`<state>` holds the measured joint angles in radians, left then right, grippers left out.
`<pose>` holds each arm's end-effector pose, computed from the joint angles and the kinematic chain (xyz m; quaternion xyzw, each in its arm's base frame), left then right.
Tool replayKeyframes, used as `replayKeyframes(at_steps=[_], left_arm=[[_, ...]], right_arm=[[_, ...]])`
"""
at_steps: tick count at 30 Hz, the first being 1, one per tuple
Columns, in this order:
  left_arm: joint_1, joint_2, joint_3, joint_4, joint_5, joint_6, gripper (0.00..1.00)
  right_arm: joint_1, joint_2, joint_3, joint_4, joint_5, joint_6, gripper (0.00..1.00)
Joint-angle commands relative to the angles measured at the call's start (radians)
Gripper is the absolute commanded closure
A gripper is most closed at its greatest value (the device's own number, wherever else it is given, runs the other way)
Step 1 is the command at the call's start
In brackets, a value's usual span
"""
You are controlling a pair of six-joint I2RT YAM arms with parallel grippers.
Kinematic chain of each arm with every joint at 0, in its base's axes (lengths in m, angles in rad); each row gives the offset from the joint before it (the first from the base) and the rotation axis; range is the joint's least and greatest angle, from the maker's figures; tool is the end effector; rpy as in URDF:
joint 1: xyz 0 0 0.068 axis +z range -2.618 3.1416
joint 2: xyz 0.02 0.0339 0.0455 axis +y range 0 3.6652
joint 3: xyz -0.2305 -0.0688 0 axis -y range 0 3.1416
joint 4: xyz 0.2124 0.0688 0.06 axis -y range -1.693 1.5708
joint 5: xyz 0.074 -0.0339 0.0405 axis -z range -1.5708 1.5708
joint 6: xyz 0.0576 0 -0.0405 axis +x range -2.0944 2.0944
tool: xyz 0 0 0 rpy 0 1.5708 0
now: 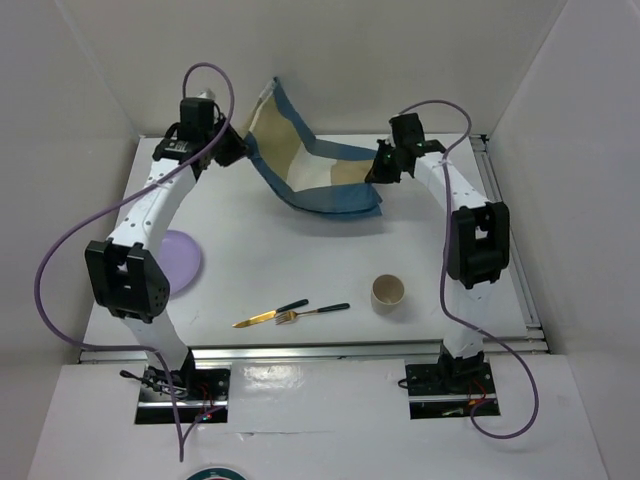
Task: Set the dinner table for one person
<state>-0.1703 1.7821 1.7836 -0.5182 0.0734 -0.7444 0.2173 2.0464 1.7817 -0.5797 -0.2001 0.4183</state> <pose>0.3885 -0.0711 0.3343 -0.2268 0.8336 -0.2504 0.4370 0.4202 0.1045 0.2232 0.0580 0.9290 0.1991 0.3066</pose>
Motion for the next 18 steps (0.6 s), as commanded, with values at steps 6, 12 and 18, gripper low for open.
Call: replayKeyframes(at_steps=[6,12,18], left_arm=[[0.117,-0.246,-0.535,0.224,0.105,-0.18,1.0],[0.14,-0.182,-0.573,0.075,0.045,-0.122,0.1],[0.115,-0.182,-0.468,-0.084,-0.134,-0.03,0.01]], right_arm=[[-0.012,-0.15,-0.318,0.043,0.008,0.019,1.0],[0.008,-0.163,-0.492,0.009,0.073,0.028,0.24],[0.008,-0.23,-0.437,-0.07,0.202,0.028,0.11]])
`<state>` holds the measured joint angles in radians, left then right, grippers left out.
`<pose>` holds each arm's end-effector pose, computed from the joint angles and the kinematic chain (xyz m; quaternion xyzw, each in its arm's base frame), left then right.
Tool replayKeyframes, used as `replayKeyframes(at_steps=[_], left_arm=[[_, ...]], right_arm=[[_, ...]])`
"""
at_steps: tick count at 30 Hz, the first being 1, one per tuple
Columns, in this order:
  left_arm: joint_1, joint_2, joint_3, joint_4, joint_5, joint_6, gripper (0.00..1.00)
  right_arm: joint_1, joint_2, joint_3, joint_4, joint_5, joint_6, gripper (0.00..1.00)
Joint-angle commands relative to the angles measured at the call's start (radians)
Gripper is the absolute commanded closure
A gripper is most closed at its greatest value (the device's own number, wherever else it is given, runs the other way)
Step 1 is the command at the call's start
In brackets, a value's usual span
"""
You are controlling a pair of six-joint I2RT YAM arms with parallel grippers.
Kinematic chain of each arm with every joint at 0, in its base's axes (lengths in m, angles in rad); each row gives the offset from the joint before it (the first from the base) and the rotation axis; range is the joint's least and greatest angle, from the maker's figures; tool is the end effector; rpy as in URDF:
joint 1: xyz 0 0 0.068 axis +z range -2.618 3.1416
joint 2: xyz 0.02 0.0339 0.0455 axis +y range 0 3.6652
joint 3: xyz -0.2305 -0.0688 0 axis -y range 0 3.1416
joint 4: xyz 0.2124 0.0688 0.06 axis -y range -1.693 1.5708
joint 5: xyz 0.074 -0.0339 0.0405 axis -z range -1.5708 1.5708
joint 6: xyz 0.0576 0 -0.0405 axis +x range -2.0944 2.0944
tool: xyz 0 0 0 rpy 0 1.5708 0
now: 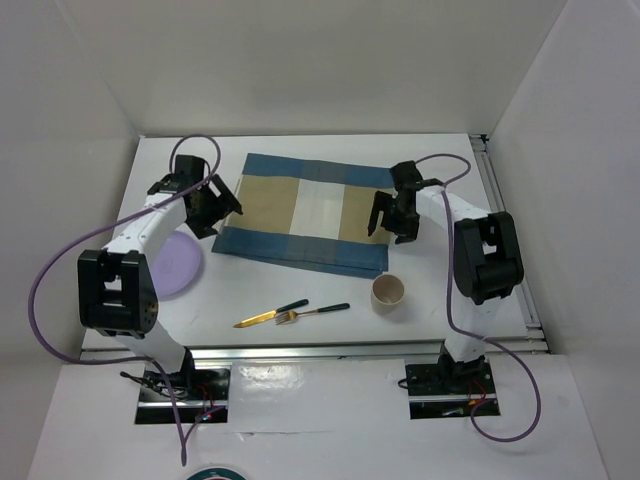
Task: Set the dinner table for one person
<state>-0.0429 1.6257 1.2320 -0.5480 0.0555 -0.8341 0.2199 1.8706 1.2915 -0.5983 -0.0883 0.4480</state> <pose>0.3288 -0.0173 0.2112 -0.3584 0.8805 -0.1552 0.2688 0.3395 0.0811 0.1464 0.1029 0.9744 0.1049 0.1703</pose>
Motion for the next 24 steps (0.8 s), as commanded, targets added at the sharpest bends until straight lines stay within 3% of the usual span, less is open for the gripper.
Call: replayKeyframes(at_steps=[1,2,5,6,7,9,12,16,24], left_arm=[[-0.012,-0.026,0.102,-0.065,-0.143,0.085,0.04],[-0.044,-0.012,0.122,-0.101,-0.178,0.086,0.09],[-0.087,0.063,0.194,-0.101,-0.217,0.159,0.46],[-0.087,0.095,0.249,-0.116,-0.198,0.168,0.59],[-0.1,0.174,0.282,-0.125,-0.198,0.188,0.79],[-0.109,0.268,0.358,-0.168,-0.216,0.188,1.0],[-0.109,0.423,0.489,-0.25,-0.252,0.179,1.0],[-0.109,0.51,0.517,-0.259,-0.243,0.179,1.0],[-0.109,0.461,0.275,-0.201,-0.188,0.125,1.0]], right_arm=[[0.016,-0.054,0.072,-0.052,0.09,-0.011,0.13],[0.016,-0.054,0.09,-0.064,0.09,-0.011,0.14],[0.054,-0.036,0.159,-0.064,0.078,-0.011,0.27],[0.067,-0.006,0.195,-0.064,0.068,-0.011,0.43],[0.079,0.013,0.213,-0.064,0.058,-0.011,0.51],[0.104,0.077,0.245,-0.064,0.044,-0.011,0.71],[0.128,0.145,0.281,-0.055,-0.037,0.0,0.83],[0.16,0.192,0.252,-0.017,-0.08,0.02,0.85],[0.148,0.167,0.089,0.002,-0.016,0.063,0.86]])
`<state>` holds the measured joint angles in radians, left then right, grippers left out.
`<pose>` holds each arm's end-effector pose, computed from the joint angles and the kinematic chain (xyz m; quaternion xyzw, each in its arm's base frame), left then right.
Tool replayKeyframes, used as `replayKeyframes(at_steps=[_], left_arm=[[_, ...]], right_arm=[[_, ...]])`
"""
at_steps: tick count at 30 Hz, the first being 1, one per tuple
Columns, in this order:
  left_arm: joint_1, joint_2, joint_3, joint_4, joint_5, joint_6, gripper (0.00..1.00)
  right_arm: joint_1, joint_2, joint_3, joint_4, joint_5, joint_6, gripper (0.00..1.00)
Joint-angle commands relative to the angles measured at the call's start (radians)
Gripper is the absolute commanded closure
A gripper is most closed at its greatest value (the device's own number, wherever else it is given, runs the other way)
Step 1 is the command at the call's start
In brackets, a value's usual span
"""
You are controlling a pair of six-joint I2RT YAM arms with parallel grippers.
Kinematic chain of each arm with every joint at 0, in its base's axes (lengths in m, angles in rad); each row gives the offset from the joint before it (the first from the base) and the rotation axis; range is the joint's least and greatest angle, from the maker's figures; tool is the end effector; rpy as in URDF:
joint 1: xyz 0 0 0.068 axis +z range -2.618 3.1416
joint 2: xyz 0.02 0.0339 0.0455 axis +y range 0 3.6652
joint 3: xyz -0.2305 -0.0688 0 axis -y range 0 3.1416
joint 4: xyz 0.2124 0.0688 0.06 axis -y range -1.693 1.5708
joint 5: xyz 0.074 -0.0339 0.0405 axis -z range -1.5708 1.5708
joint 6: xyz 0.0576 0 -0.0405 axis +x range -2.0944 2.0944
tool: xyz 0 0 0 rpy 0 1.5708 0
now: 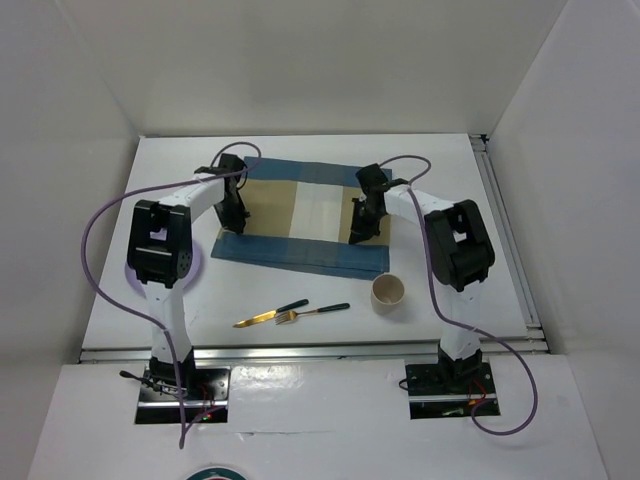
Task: Set the dinner table for one person
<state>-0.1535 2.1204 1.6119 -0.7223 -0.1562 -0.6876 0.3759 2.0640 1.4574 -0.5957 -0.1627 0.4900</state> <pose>0.3955 -0.0521 0.1356 -0.2720 0.9443 0.0013 0.1854 0.3547 0.1500 0.1227 0.0410 0.9791 0.1491 0.1322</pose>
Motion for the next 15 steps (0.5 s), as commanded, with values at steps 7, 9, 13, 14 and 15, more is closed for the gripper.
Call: replayKeyframes(at_steps=[7,9,13,14,15], left_arm=[[-0.044,-0.21,-0.377,0.044,0.101,-0.032,1.0],[-0.057,-0.237,-0.414,0.044,0.101,-0.032,1.0],[-0.075,-0.266,-0.435,0.044,0.101,-0.032,1.0],[-0.075,-0.266,-0.435,0.044,0.09,-0.032,1.0],[-0.075,-0.266,-0.435,0.044,0.09,-0.032,1.0]], right_arm=[[-0.075,-0.148,-0.25,-0.001,0.126,0.051,0.88],[-0.086,-0.176,-0.287,-0.001,0.138,0.061,0.88],[-0.095,-0.211,-0.333,0.01,0.138,0.061,0.88],[-0.095,-0.22,-0.344,0.01,0.138,0.061,0.88],[-0.095,-0.22,-0.344,0.01,0.138,0.061,0.88]])
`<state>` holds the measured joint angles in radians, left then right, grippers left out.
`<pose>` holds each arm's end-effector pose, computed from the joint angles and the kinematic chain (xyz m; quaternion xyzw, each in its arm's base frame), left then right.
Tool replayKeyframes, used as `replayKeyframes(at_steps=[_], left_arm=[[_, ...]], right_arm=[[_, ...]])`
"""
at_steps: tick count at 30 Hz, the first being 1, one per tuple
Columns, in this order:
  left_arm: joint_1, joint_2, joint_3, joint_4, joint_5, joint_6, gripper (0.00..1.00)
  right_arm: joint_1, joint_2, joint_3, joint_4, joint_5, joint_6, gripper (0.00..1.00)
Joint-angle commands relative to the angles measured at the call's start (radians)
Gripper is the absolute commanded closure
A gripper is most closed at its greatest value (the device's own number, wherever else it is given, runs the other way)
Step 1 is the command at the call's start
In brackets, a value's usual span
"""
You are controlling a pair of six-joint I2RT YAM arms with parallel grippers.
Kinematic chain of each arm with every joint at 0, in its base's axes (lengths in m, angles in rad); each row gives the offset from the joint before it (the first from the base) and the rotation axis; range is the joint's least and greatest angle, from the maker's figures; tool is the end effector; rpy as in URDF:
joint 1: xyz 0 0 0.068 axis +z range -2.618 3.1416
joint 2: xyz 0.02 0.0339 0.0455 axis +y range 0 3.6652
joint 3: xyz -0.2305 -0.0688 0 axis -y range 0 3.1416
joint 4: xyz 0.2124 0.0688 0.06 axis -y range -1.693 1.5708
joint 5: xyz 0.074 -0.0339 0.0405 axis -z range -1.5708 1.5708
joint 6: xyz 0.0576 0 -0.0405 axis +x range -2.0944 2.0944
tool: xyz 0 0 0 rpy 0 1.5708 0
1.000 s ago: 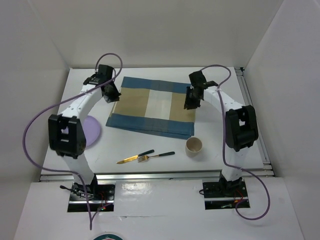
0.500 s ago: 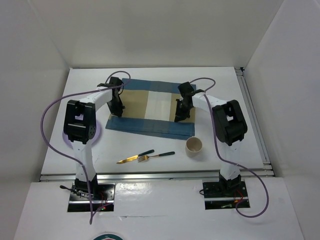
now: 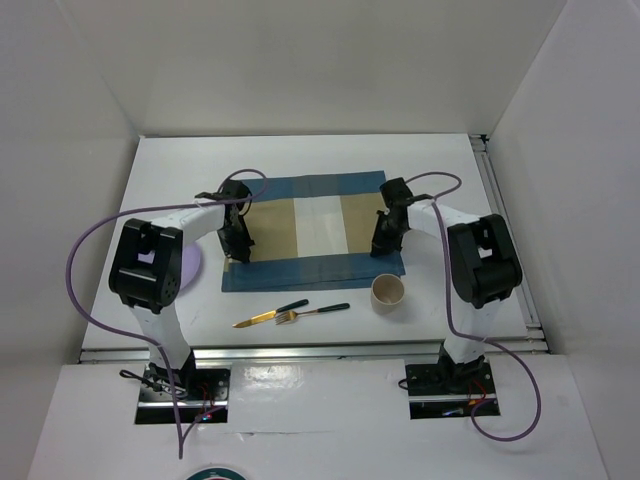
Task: Set the dinner table for one person
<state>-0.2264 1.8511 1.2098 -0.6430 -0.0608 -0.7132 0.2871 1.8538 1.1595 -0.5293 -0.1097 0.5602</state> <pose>0.3195 -0.0700 0.1299 -0.2426 0.9591 -0.0378 0.1409 0.3153 0.0997 0.1216 0.1245 0.9756 0.1201 0.1350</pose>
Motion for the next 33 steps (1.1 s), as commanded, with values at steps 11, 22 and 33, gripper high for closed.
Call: replayKeyframes(at_steps=[11,22,33], left_arm=[[-0.002,0.051,0.022,-0.044,-0.048,0.003,1.0],[-0.002,0.117,0.099,-0.044,-0.048,0.021,1.0],[-0.002,0.154,0.189,-0.086,-0.057,0.021,1.0]], right_arm=[[0.003,-0.057,-0.11,-0.057,0.083,0.0,0.89],[0.003,-0.057,-0.149,-0.057,0.139,0.027,0.89],[0.003,-0.079,-0.062,-0.105,0.147,0.038,0.86]])
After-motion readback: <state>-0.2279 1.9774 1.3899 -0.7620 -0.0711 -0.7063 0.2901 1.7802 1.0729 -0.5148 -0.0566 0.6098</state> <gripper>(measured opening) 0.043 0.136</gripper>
